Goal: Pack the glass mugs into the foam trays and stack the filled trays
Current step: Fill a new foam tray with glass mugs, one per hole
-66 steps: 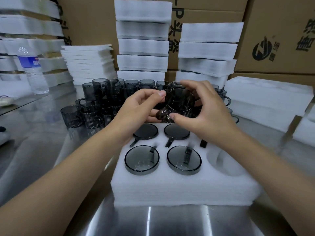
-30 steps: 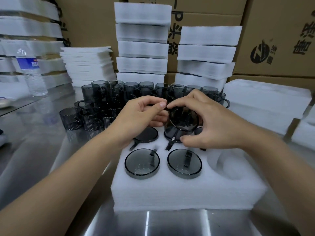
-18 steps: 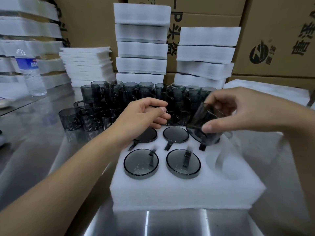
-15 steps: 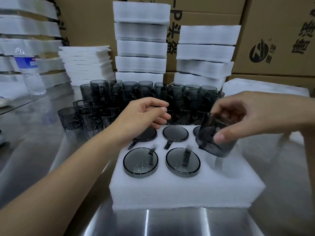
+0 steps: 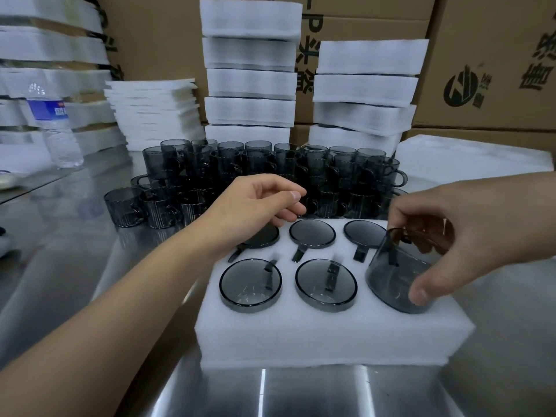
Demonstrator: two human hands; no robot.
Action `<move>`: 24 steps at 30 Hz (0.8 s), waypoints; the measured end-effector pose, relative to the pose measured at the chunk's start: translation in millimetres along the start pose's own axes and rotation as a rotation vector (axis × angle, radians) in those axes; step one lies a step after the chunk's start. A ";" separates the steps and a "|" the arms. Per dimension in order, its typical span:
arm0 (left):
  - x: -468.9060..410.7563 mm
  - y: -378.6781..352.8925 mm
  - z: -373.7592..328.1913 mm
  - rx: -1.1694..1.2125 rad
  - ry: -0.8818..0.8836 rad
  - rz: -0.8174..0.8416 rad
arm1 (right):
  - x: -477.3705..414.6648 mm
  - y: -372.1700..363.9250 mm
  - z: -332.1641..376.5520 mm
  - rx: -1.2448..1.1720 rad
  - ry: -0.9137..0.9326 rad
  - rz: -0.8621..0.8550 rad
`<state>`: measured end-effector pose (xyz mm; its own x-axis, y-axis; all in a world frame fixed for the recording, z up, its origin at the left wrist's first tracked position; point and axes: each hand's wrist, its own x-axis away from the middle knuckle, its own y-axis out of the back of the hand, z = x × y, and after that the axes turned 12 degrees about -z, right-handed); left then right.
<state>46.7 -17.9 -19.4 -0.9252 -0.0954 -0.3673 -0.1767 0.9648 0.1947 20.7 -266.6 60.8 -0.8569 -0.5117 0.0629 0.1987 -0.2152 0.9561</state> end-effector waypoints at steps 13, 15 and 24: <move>1.5 -0.2 -1.3 -0.013 -0.003 0.007 | 1.1 -10.6 15.4 0.081 -0.089 -0.036; 1.6 -0.2 -1.6 -0.021 -0.005 0.010 | -0.7 -10.8 13.9 0.095 -0.105 -0.043; 2.3 -0.5 -2.8 -0.039 -0.001 0.014 | -8.8 -9.7 5.6 0.152 -0.111 0.041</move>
<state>43.7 -19.3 -17.8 -0.9273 -0.0819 -0.3652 -0.1771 0.9556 0.2354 23.7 -255.4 52.6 -0.8986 -0.4204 0.1258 0.1677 -0.0641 0.9837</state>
